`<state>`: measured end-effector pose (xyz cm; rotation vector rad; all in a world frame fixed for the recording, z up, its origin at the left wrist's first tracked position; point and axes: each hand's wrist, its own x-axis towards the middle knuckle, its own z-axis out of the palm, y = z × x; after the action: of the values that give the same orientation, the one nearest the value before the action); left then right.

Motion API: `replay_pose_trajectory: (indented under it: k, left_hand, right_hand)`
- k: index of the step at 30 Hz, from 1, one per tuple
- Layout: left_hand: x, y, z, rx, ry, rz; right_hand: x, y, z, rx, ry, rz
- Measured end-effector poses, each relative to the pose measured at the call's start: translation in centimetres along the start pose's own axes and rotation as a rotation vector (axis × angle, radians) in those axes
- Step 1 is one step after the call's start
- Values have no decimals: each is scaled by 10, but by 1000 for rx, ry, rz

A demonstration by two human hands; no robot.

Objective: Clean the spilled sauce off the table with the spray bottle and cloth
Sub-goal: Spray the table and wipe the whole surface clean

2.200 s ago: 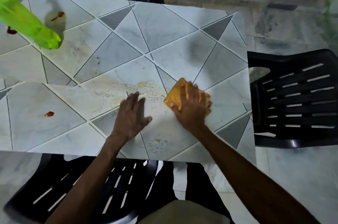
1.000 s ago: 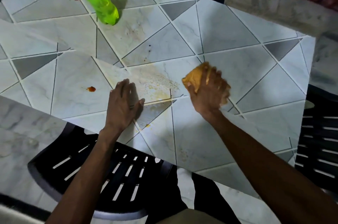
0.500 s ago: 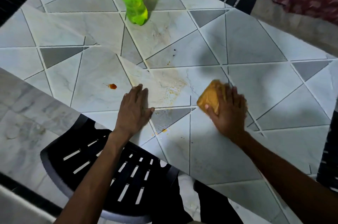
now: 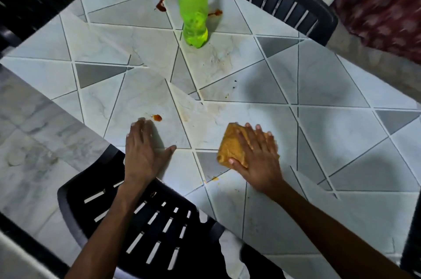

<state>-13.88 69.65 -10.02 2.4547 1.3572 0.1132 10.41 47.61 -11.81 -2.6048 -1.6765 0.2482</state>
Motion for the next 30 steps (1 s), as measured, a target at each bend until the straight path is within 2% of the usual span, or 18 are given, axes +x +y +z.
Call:
replay_pose_trajectory:
  k: [5,7,10,12,14,18,20,22,26,28,30]
  left_hand:
    - [-4,0,5,22,3,-134]
    - [-4,1,7,20,11,-143]
    - [-3,-2,9,9,20,-135]
    - [-2,-3,10,-2,2,-139]
    - [-1,-4,11,-11,-33,-151]
    - [2,-13,2,-122,-126,-133]
    - [0,-17,-3,-154,-140,-133]
    - [-1,-17,-5,-144,-122,-129]
    - [1,-14,-4,-156,-126,-160]
    - [3,-16,-2,-144,-128,-162]
    - [4,-16,-2,-152,-138,-166]
  right_hand:
    - [113,40,-11,49,63,417]
    - [169,40,-18,87,74,491]
    - [212,19,-20,93,82,506]
    - [203,-10,-17,78,124,449]
    - [169,-52,-9,55,146,306]
    - [92,-123,4,73,40,-23]
    - [73,-116,4,36,6,-133]
    - [72,-86,4,7,8,-152]
    - [108,-18,-5,-28,30,152]
    - [138,-13,-9,38,58,323]
    - [159,-36,-10,74,75,405]
